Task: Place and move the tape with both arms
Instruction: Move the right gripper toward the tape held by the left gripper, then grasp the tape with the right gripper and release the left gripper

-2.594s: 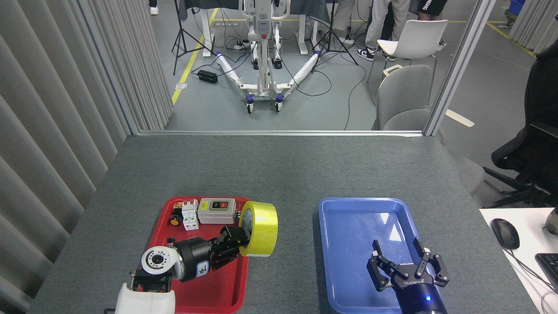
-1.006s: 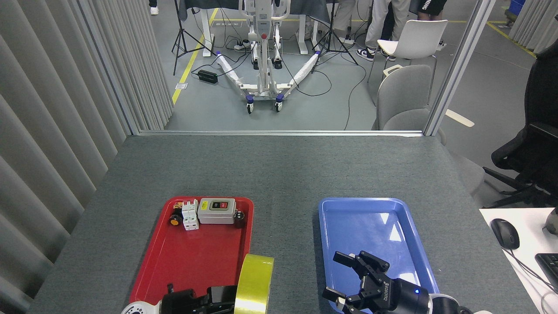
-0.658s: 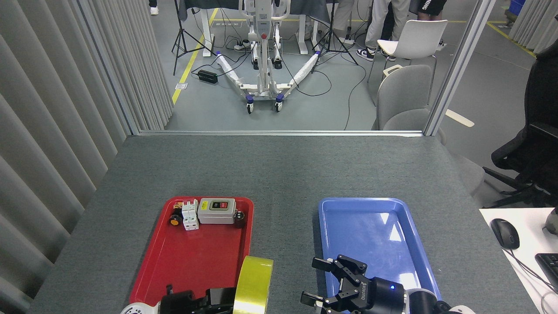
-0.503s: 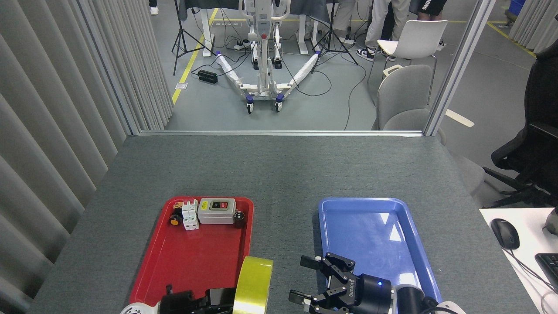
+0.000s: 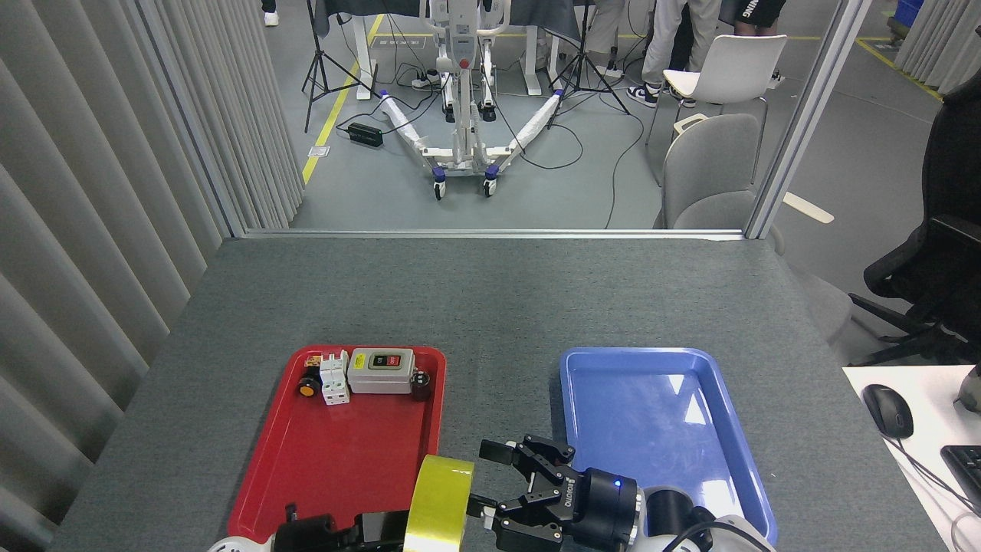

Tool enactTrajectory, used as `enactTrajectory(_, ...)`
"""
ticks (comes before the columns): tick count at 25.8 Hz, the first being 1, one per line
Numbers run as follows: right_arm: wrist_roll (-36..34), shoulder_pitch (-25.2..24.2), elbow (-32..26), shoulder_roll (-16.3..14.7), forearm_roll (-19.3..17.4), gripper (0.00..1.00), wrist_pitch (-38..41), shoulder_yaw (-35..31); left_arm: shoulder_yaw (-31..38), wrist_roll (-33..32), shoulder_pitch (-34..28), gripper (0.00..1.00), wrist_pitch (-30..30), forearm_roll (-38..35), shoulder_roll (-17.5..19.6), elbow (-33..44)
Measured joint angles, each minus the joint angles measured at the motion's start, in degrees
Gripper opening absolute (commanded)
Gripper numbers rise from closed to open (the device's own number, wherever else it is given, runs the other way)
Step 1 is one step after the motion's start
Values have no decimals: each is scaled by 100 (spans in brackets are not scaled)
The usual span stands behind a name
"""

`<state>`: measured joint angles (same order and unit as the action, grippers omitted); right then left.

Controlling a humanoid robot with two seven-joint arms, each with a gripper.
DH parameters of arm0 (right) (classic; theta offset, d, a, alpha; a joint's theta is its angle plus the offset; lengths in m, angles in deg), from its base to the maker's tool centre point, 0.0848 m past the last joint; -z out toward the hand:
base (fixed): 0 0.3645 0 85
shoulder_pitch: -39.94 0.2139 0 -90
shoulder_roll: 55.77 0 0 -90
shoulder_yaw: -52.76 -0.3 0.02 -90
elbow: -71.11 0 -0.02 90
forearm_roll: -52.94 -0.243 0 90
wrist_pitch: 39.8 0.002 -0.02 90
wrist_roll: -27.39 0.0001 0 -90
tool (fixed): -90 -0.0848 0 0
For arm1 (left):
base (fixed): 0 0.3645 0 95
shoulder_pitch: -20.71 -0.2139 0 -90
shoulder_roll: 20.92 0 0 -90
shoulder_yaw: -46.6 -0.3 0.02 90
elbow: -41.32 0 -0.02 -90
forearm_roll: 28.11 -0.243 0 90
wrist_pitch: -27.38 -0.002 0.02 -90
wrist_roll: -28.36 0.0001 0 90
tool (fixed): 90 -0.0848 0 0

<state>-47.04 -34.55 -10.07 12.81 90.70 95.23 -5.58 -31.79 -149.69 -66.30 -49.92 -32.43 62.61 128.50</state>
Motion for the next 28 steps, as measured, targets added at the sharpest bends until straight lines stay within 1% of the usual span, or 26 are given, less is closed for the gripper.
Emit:
enactTrajectory(1,4,31,37,25,6,74,0,35,2,-2,0,0,2,0,1,-4)
enactTrajectory(8,18,235,241,200,26,61,0,210,34,-6,-1,0,77,2,21,-69)
enactTrajectory(9,22,249,253,211,27,58,0,226,36,-7,0,0,84,2,26,-75)
enactTrajectory(12,26,269,267,226,31,43,-3,272,41,-9,4,0,97,2,36,-89)
enactTrajectory(16,26,281,271,229,61,42,-5,356,43,-10,16,0,102,2,41,-109)
enactTrajectory(21,20,286,272,227,270,42,-8,410,51,-13,35,0,109,2,47,-149)
enactTrajectory(25,8,286,271,228,328,39,-14,431,76,-36,57,0,116,2,48,-200)
enactTrajectory(28,-24,287,271,229,341,33,-14,435,84,-37,75,0,116,2,48,-220)
